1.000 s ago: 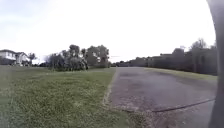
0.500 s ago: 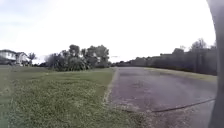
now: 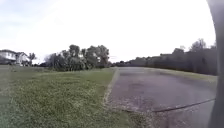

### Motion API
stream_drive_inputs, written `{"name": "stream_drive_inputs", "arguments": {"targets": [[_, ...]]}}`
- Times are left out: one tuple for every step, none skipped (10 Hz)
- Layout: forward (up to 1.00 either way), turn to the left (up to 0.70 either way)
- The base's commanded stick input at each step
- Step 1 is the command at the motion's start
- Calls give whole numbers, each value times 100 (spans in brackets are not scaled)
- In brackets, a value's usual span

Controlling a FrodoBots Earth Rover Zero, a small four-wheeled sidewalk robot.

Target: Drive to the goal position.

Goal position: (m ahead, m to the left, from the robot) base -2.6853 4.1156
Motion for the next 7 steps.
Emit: {"name": "stream_drive_inputs", "arguments": {"targets": [[4,0],[1,0],[0,0],[0,0],[0,0],[0,0],[0,0]]}}
